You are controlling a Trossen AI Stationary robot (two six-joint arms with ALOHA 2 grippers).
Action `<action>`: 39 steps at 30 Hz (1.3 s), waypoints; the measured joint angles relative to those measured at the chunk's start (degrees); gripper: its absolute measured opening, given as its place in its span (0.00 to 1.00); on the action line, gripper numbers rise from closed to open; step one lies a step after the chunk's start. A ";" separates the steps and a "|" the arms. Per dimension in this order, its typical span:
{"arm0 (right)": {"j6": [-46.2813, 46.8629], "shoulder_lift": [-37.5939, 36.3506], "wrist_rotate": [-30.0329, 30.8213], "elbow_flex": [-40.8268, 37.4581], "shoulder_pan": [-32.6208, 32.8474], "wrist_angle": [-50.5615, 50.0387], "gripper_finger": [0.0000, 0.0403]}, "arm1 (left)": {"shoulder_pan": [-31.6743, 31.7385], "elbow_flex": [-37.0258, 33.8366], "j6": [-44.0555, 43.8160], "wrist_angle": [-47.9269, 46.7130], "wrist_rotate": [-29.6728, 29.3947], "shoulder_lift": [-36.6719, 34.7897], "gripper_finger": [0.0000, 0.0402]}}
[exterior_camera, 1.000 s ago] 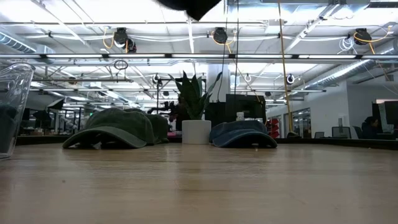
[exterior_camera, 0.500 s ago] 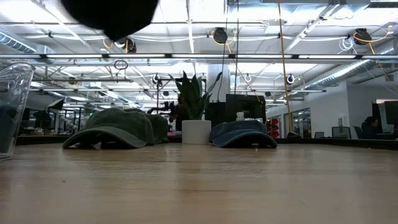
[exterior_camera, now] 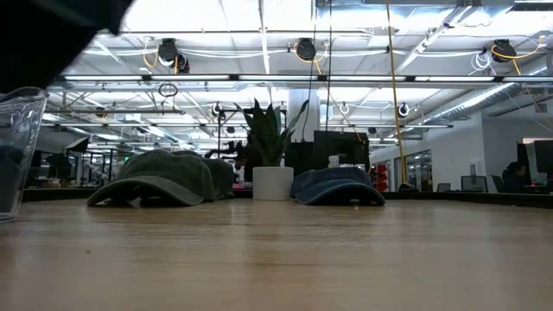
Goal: Pick & Place hat
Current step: Put the bottom blue cap into the left transparent bin
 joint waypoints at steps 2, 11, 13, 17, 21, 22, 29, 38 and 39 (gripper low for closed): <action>-0.53 0.00 -0.02 0.00 0.00 -0.14 0.65 | -2.81 0.00 -0.10 1.00 2.13 1.83 0.03; -3.80 0.00 -0.06 -0.02 -0.01 -2.25 0.64 | -6.69 0.02 -4.96 0.25 10.24 7.89 0.03; -4.60 0.00 -0.06 -0.04 0.00 -2.98 0.63 | -7.03 -0.02 -6.23 0.63 10.22 8.61 0.03; -6.53 0.00 -0.05 -0.04 -0.02 -4.21 0.63 | -6.83 -0.02 -9.64 4.03 10.98 9.67 0.03; -7.36 0.00 -0.06 -0.04 -0.02 -4.42 0.63 | -6.61 0.00 -10.85 8.05 10.90 9.48 0.03; -7.77 0.00 -0.06 -0.04 -0.02 -4.59 0.63 | -6.61 0.00 -10.53 8.38 10.89 9.51 0.03; -10.73 0.00 -0.07 -0.04 -0.02 -5.95 0.63 | -6.57 0.00 -10.90 7.83 11.17 9.50 0.03; -13.24 0.00 -0.07 -0.04 -0.02 -6.26 0.63 | -6.94 0.00 -7.06 4.64 11.12 9.50 0.03; -13.35 0.00 -0.07 -0.04 -0.02 -6.26 0.63 | -6.94 0.00 -6.99 4.75 11.18 9.50 0.03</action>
